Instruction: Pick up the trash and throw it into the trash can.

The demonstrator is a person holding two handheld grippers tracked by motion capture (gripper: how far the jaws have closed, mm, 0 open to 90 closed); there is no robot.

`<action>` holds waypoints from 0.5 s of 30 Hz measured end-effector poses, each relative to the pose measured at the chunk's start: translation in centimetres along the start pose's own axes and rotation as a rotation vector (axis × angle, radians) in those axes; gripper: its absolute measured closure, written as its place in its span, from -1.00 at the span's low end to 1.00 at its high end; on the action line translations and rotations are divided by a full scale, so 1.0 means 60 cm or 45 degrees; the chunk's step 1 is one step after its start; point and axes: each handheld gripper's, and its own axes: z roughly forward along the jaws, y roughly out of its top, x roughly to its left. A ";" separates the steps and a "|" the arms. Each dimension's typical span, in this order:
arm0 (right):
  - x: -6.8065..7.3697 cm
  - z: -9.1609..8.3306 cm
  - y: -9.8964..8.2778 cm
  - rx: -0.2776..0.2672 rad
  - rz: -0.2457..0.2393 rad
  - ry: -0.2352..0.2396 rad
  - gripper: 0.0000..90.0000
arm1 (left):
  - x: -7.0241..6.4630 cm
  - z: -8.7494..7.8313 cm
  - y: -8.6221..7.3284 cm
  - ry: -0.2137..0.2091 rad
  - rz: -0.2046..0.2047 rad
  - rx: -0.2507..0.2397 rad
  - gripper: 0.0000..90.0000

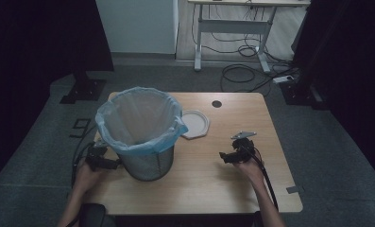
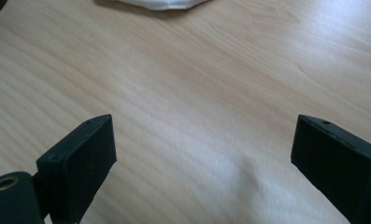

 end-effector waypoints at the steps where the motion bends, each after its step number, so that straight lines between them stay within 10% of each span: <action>1: 0.000 0.003 0.006 0.001 -0.011 0.001 -0.86 | 0.000 0.000 0.000 0.000 0.000 0.000 -1.00; 15: -0.001 0.063 0.086 -0.010 -0.006 0.005 -0.71 | 0.000 0.000 0.000 0.000 0.000 0.000 -1.00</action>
